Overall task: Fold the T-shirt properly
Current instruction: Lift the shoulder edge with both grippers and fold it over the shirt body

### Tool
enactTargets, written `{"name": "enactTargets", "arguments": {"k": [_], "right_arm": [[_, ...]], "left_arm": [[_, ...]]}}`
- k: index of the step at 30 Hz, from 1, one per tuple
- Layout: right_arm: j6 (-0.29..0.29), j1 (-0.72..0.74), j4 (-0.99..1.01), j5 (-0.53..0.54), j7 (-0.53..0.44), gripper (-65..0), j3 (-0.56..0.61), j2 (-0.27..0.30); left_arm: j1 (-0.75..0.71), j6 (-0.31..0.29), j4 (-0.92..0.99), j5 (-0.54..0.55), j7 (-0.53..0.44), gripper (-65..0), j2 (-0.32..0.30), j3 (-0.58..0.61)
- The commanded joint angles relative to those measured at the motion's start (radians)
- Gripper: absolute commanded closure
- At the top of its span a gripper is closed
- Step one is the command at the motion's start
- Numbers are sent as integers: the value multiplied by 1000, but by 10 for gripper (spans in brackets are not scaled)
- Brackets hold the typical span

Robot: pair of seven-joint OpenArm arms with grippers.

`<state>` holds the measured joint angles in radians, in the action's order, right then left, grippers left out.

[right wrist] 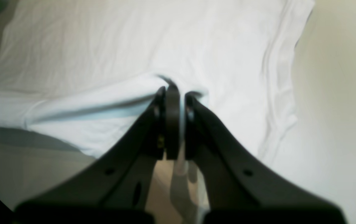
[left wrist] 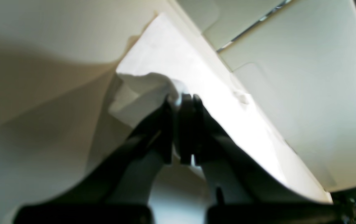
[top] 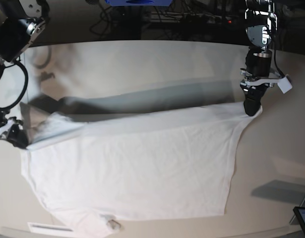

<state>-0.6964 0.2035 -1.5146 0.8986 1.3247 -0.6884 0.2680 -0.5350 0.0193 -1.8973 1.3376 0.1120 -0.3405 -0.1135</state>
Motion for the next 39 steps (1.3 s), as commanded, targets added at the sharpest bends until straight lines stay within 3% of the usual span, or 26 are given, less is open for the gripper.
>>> {"name": "enactTargets", "arguments": {"k": [1, 5, 12, 22, 27, 29, 35, 39], "right_arm": [[-2, 32, 6, 14, -26, -1, -1, 23], [-2, 61, 61, 14, -24, -1, 12, 24], [-2, 90, 92, 12, -83, -1, 129, 24], [-2, 109, 190, 14, -124, -1, 140, 24], [-2, 142, 231, 14, -127, -1, 140, 24], [-2, 159, 253, 12, -127, -1, 140, 24], [-2, 192, 337, 12, -161, -1, 141, 24], [-2, 193, 401, 12, -198, -1, 155, 40]], "left_arm": [[19, -9, -1, 7, -36, 0, -10, -5], [54, -9, 49, 6, -36, 0, 36, -15], [122, -9, 115, 6, -36, 0, 42, -12], [198, -8, 203, 6, -34, 0, 41, -8], [249, 86, 250, 6, -34, 0, 41, -12], [289, 97, 267, 6, -34, 0, 39, -4], [433, 98, 358, 0, 125, 0, 44, -5], [479, 98, 408, -2, 144, 0, 44, -5]]}}
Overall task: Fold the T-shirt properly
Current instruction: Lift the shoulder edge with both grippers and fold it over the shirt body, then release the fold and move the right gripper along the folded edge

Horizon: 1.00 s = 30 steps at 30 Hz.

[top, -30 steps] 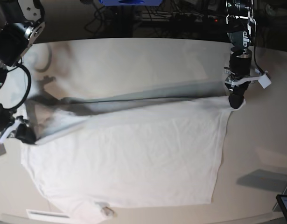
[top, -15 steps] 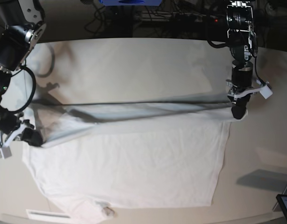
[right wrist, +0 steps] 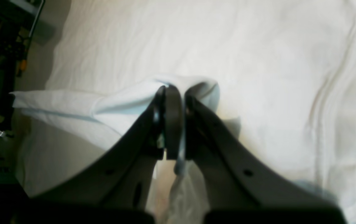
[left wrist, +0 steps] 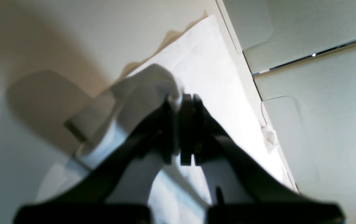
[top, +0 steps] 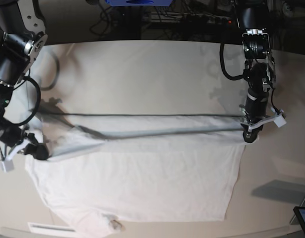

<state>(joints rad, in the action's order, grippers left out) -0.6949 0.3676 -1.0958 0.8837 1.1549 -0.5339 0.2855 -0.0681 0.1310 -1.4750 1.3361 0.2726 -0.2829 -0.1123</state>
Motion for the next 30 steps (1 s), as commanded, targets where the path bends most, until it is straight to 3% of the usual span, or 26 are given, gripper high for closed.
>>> {"name": "enactTargets", "arguments": {"k": [1, 5, 10, 12, 16, 17, 20, 24, 30], "right_arm": [[-3, 31, -2, 27, -49, -1, 27, 27], [-3, 31, 49, 28, -135, -1, 122, 60], [-3, 60, 127, 28, -181, -30, 146, 70], [-3, 75, 136, 28, -195, -107, 146, 70], [-3, 92, 136, 33, -224, -367, 140, 70], [-3, 98, 141, 33, -232, -403, 140, 70], [-3, 100, 135, 33, -240, -412, 142, 74], [-3, 77, 55, 33, -229, -408, 148, 125], [-3, -72, -198, 32, -111, -297, 142, 145]], "left_arm": [[21, -14, -2, 0, -17, 0, -14, -7], [55, -14, 41, 0, -16, 0, -17, -5], [95, -17, 86, 0, -14, 0, -20, -3], [115, -18, 99, 0, -2, -8, -22, -3], [166, -17, 109, -71, 86, -185, -34, -3], [176, -17, 107, -102, 92, -213, -36, -3], [189, -17, 104, -149, 96, -230, -45, -5], [155, -18, 50, -154, 98, -230, -80, -8], [-2, -17, -174, -198, 100, -230, -109, -5]]}}
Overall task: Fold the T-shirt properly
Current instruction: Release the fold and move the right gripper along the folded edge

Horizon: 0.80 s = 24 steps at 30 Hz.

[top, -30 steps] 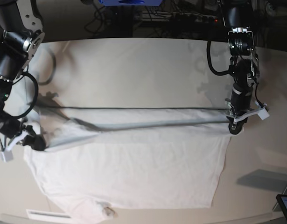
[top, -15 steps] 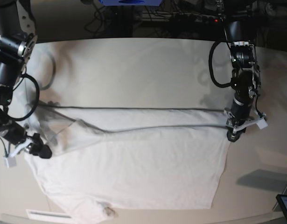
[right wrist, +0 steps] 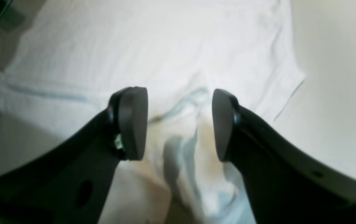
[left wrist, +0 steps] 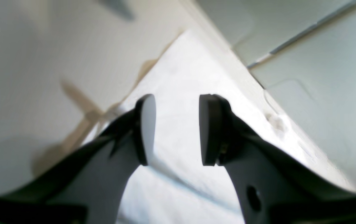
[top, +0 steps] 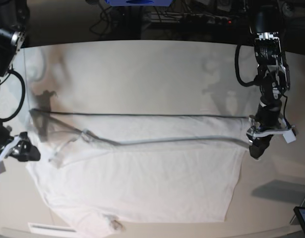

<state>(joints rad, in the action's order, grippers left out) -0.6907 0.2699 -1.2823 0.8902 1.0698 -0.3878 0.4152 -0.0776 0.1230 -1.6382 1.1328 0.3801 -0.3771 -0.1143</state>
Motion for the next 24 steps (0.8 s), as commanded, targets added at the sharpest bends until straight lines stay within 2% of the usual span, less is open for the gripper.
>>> {"name": "enactTargets", "arguments": {"k": [1, 3, 4, 6, 9, 11, 16, 20, 21, 22, 24], "right_arm": [[-7, -4, -47, 27, -6, -290, -6, 12], [-7, -57, -110, 27, 23, -292, -9, -22], [-7, -77, -136, 25, 33, -292, -20, -40], [-7, -90, -167, 25, 66, -293, -26, -71], [-7, -91, -171, 25, 83, -295, -20, -106], [-7, -87, -171, 25, 82, -300, -18, -134], [-7, -85, -168, 25, 83, -393, -15, -183], [-7, -85, -162, 24, 76, -392, 37, -197], [9, -85, -150, 24, 74, -392, 46, -207], [49, -79, -133, 25, 74, -396, 46, -218], [81, -67, -92, 27, 77, -398, 49, -229]], "left_arm": [[-31, -9, -46, -30, -7, -227, -10, -2], [-110, -9, -106, -121, -7, -190, -4, -2], [-147, -9, -124, -172, -7, -141, 2, -2], [-212, -7, -139, -268, -7, 0, 22, -11], [-267, -7, -141, -340, -10, 0, 48, -14], [-294, -9, -141, -350, -11, 0, 60, -14], [-337, -9, -142, -350, -14, 0, 73, -8], [-357, -10, -144, -351, -16, 0, 85, -12], [-359, -10, -152, -351, -16, 0, 85, -12], [-359, -10, -158, -351, -16, 0, 85, -12], [-360, -10, -168, -351, -16, 0, 85, -12]]}}
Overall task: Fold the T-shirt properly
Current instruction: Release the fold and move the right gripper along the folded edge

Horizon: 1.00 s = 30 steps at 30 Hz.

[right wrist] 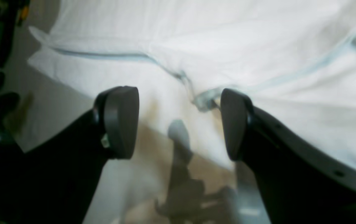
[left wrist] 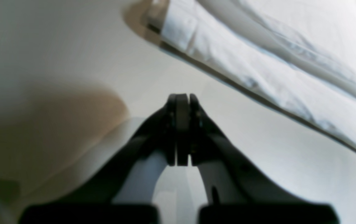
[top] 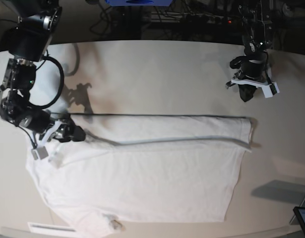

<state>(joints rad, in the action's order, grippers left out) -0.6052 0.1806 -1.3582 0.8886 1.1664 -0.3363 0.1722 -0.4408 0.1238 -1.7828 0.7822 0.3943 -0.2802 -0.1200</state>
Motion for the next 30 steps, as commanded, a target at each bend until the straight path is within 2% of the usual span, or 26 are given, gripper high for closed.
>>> {"name": "enactTargets", "arguments": {"k": [1, 15, 23, 26, 30], "right_arm": [[-2, 26, 3, 28, -21, -399, -2, 11], [1, 119, 205, 28, -26, -395, -2, 10], [1, 124, 221, 28, -59, -382, -1, 10], [1, 127, 221, 28, -59, -270, -1, 10], [1, 130, 221, 28, -53, -59, -1, 10]], "left_arm": [[3, -11, -27, 0, -30, 0, -12, -7], [3, -11, -30, 0, -30, 0, -11, -7], [4, -11, -30, 0, -30, 0, -11, -7], [4, -11, -30, 0, -30, 0, -11, -8], [4, -11, -30, 0, -30, 0, -11, -8]]}}
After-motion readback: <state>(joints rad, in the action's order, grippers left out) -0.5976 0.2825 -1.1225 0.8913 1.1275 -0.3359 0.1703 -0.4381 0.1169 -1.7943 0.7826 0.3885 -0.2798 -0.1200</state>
